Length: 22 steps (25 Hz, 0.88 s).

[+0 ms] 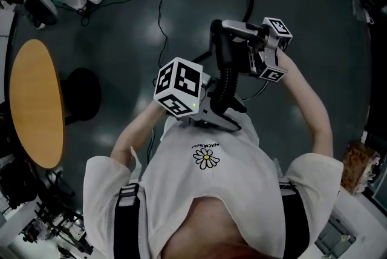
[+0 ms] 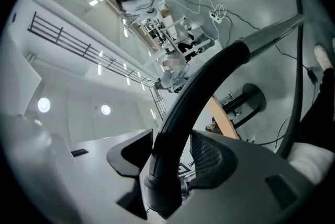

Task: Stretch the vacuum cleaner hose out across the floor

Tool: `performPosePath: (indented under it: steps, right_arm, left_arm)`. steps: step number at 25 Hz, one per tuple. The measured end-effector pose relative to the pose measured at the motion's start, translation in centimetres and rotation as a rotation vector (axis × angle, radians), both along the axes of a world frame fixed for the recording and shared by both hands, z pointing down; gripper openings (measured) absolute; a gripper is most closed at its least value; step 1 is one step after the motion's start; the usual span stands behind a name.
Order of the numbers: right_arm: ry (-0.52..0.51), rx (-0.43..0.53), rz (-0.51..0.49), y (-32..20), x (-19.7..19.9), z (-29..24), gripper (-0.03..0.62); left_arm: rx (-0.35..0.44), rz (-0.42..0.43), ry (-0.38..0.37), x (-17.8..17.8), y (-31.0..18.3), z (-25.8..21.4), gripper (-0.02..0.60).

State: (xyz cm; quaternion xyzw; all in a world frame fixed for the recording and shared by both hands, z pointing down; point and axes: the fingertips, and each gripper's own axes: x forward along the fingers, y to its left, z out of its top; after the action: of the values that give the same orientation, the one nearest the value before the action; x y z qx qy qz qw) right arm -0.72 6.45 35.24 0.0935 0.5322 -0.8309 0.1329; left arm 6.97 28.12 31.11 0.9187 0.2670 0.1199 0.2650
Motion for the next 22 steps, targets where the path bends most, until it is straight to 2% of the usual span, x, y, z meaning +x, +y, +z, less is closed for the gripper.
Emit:
performPosePath:
  steps: [3,5,6,8,9,10,13,16,18,20,22]
  right_arm:
    - [0.057,-0.05,0.018,0.0,0.1,1.1,0.207]
    - [0.07,-0.005,0.089,-1.1,0.8,1.3,0.222]
    - [0.065,0.034,0.133,-1.8,1.2,1.1,0.229]
    - [0.055,0.148,0.182,-2.6,1.8,0.3,0.233]
    - [0.06,0.226,0.186,-2.7,1.9,-0.3,0.236]
    - [0.07,0.314,0.183,-2.7,1.9,-1.1,0.236]
    - [0.111,0.602,0.176,-2.8,1.7,-4.1,0.239]
    - [0.159,0.846,0.196,-3.2,1.9,-6.9,0.239]
    - [0.176,0.973,0.212,-3.1,2.9,-9.2,0.241]
    - [0.181,1.08,0.217,-2.5,4.1,-11.5,0.245]
    - [0.17,1.166,0.211,-1.5,5.0,-13.2,0.25]
  left_arm:
    - [0.004,0.011,-0.043,0.5,-0.2,0.8,0.189]
    - [-0.049,-0.062,0.012,0.7,-1.9,0.5,0.19]
    - [-0.118,-0.12,0.074,0.6,-3.0,0.0,0.19]
    - [-0.306,-0.244,0.186,0.1,-5.1,-0.8,0.19]
    - [-0.368,-0.309,0.207,-0.2,-6.1,-0.7,0.19]
    - [-0.39,-0.374,0.208,-0.7,-7.1,-0.4,0.19]
    - [-0.35,-0.543,0.167,-2.5,-9.7,0.9,0.192]
    - [-0.316,-0.638,0.144,-3.8,-11.8,1.2,0.193]
    - [-0.304,-0.658,0.148,-3.4,-12.8,0.4,0.218]
    - [-0.285,-0.626,0.179,-2.6,-12.9,-1.1,0.232]
    - [-0.255,-0.586,0.276,-2.7,-12.7,-3.2,0.232]
